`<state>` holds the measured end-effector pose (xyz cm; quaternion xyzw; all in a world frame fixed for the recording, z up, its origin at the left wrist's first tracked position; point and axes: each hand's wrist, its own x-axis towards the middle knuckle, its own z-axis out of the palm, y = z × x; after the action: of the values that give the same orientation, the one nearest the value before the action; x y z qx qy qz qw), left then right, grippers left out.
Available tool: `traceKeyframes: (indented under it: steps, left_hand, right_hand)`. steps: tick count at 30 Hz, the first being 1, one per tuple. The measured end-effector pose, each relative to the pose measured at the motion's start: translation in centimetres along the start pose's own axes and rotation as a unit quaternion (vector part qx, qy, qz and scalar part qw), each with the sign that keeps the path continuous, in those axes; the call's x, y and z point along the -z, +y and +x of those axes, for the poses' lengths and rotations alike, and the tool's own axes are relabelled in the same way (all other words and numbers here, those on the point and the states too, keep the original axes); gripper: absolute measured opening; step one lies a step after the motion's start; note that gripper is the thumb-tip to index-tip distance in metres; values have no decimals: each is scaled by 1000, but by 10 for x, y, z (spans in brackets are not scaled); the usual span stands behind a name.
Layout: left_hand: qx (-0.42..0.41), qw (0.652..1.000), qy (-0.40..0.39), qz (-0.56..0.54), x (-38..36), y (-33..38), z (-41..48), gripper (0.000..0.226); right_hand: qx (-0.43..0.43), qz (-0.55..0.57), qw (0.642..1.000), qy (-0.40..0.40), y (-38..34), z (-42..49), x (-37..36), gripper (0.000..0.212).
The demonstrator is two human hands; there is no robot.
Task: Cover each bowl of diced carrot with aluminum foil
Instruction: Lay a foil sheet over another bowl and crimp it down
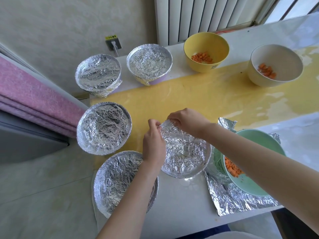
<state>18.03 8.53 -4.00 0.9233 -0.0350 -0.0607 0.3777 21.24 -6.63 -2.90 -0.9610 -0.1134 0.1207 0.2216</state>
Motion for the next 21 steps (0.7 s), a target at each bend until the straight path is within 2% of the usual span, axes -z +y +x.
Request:
traceKeyframes:
  steps: [3, 7, 9, 13, 18, 21]
  left_hand:
    - [-8, 1000, -5, 13, 0, 1, -1, 28]
    - [10, 1000, -3, 25, 2, 6, -3, 49]
    - [23, 999, 0, 24, 4, 7, -2, 48]
    - [26, 999, -20, 27, 4, 8, 0, 30]
    - [26, 997, -45, 55, 0, 6, 5, 46]
    - [24, 997, -43, 63, 0, 7, 5, 46]
  right_hand:
    - [-29, 43, 999, -2, -2, -3, 0, 24]
    - [-85, 128, 985, 73, 4, -8, -1, 27]
    - [-87, 134, 983, 87, 10, -12, -2, 26]
    - [-85, 132, 984, 87, 13, -14, -4, 25]
    - [-83, 117, 987, 77, 14, -12, -4, 27]
    - [-79, 107, 989, 62, 12, -10, -2, 30]
